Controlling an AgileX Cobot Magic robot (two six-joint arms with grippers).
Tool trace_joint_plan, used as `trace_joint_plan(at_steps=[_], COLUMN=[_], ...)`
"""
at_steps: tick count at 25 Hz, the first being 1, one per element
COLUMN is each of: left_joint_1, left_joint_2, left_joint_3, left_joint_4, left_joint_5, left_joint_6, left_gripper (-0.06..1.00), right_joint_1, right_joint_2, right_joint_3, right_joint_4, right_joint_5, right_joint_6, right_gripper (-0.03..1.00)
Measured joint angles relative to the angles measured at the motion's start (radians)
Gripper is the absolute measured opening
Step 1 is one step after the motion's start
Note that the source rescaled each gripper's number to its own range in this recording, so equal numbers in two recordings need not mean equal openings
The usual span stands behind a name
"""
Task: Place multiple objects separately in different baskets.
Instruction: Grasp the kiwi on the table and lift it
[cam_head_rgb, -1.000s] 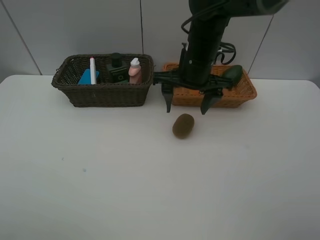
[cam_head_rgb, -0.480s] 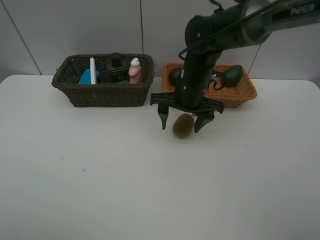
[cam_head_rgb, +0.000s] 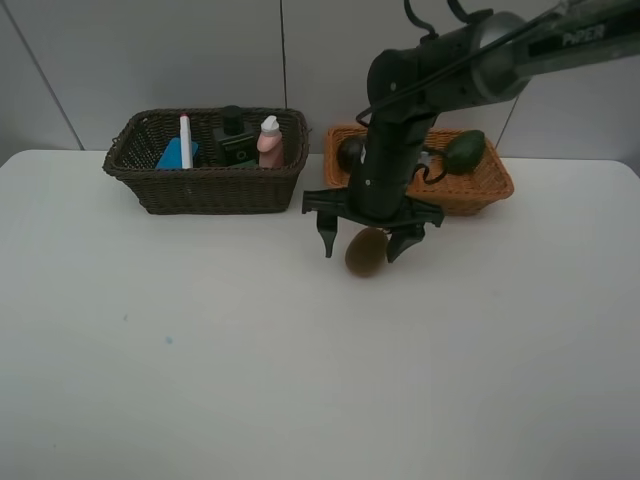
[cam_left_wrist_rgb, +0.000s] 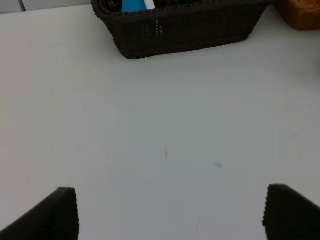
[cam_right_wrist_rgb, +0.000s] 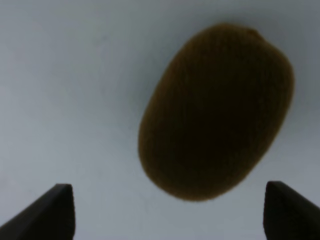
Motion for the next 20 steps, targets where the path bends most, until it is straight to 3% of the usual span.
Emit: trace_joint_plan(at_steps=[5,20], left_joint_1=[0.0,0.0], left_joint_2=[0.0,0.0], left_joint_3=[0.0,0.0], left_joint_4=[0.0,0.0], left_joint_5=[0.0,0.0], left_joint_6=[0.0,0.0], left_gripper=[0.91,0.91], right_joint_1=[0.0,-0.035], right_joint_2=[0.041,0.1], right_joint_3=[0.0,0.0], right_joint_4=[0.0,-0.021], right_joint_5=[-0.056,-0.09], right_joint_6=[0.0,-0.014], right_gripper=[0.91,0.89])
